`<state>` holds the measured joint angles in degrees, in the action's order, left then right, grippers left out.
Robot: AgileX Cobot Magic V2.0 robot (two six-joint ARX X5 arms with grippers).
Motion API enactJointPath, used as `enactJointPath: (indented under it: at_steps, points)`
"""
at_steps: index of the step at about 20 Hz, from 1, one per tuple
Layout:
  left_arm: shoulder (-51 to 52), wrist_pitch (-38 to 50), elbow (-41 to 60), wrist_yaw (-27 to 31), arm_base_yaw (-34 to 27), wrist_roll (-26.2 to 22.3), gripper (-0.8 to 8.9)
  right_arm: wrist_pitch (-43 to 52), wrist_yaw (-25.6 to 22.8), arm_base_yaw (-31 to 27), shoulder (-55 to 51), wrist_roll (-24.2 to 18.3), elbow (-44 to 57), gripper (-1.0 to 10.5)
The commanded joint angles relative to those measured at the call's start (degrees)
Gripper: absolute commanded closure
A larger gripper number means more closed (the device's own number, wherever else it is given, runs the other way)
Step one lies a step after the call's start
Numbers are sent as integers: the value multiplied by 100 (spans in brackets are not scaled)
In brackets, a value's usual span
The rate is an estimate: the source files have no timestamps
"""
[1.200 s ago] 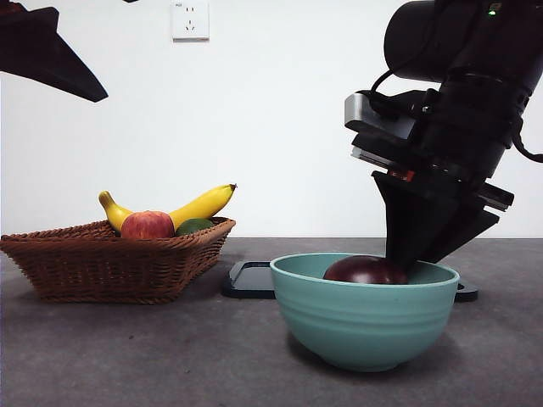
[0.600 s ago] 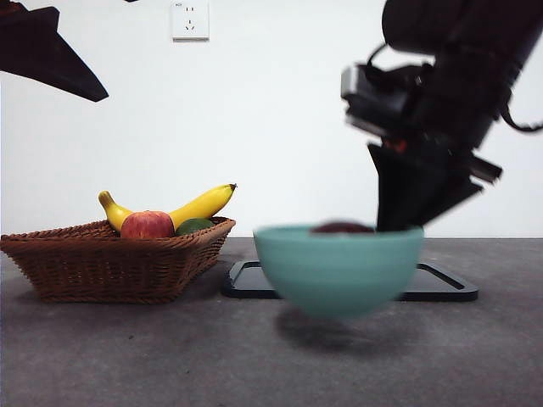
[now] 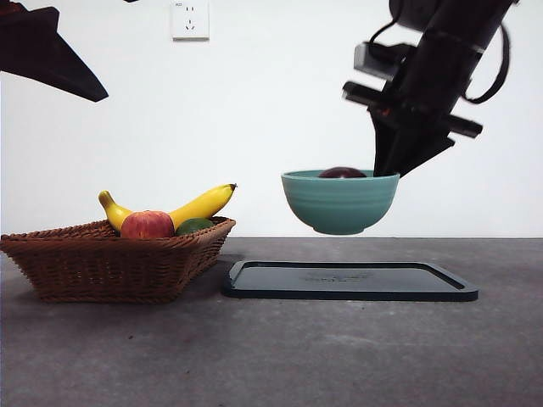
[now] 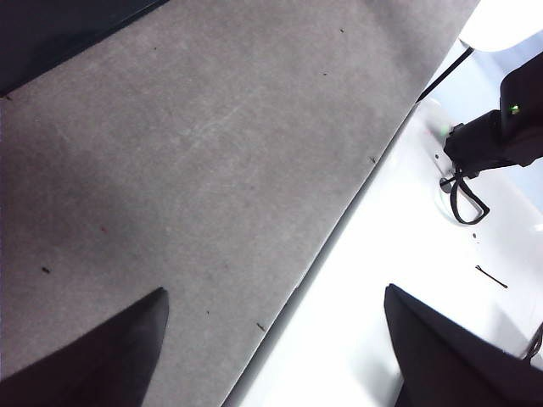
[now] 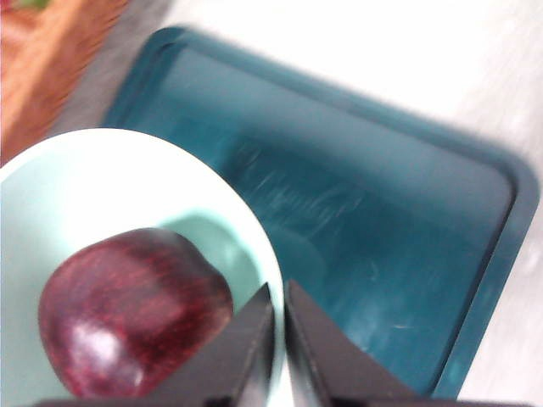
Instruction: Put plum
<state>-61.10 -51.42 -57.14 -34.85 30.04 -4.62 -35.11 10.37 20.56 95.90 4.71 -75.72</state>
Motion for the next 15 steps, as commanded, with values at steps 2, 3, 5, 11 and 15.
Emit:
enactJointPath:
  at_steps: [2,3,5,11,15]
  points:
    - [-31,20,-50,-33,42,-66,409,114,7,-81,730,-103,-507,934]
    - [-31,20,-50,-33,42,-66,409,249,7,-96,907,-105,-542,934]
    - [-31,17,-50,-33,39,-66,409,402,9,-127,1128,-103,-542,934]
    - [-31,17,-50,-33,42,-66,409,431,9,-136,1314,-107,-542,934]
    - [-31,15,-50,-33,39,-63,409,332,7,-136,1318,-105,-540,873]
